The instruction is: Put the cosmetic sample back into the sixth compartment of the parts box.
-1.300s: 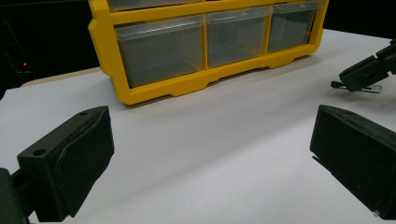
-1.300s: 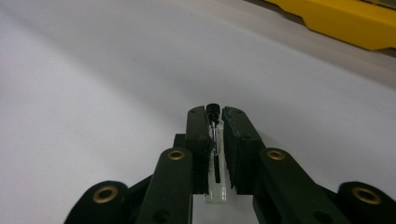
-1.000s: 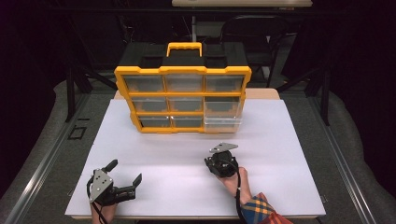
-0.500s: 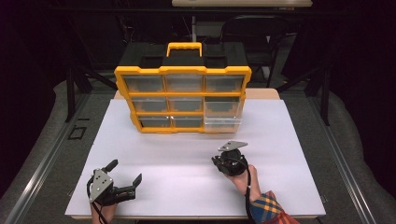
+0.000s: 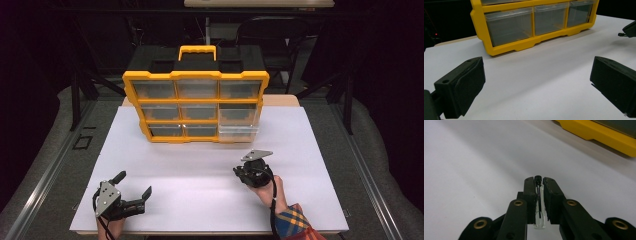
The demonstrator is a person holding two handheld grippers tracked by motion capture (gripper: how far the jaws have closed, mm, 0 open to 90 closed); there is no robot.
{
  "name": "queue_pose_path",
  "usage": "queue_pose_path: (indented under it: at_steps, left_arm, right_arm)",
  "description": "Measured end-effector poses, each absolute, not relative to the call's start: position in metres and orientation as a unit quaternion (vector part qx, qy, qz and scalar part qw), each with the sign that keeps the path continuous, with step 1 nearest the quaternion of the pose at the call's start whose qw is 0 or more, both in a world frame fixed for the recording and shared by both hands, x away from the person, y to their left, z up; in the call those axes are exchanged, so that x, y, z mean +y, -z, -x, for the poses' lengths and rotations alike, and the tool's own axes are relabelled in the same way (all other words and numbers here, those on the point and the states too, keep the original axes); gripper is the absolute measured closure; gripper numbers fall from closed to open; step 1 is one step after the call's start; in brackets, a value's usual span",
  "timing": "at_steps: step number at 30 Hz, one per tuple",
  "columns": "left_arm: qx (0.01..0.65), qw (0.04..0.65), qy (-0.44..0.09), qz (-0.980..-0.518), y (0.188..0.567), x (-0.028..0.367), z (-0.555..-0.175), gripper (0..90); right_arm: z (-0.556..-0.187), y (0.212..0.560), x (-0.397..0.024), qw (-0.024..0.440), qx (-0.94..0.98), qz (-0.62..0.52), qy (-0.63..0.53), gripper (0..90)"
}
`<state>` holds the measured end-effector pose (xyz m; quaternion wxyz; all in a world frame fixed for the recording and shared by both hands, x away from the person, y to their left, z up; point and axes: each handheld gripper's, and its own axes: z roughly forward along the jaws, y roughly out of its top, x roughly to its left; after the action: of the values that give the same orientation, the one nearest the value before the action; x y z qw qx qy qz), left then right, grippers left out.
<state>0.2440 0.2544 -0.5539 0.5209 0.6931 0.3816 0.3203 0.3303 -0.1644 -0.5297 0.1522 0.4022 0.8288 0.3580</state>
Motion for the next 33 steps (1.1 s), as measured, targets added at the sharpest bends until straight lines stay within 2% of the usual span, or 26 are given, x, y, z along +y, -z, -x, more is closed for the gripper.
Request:
queue_pose_path:
  at_steps: [33]
  left_arm:
    - [0.376, 0.520, -0.319, -0.698, 0.554, 0.253, -0.245, 0.0]
  right_arm:
    - [-0.342, 0.520, -0.202, 0.161, 0.821, -0.425, -0.345, 80.7]
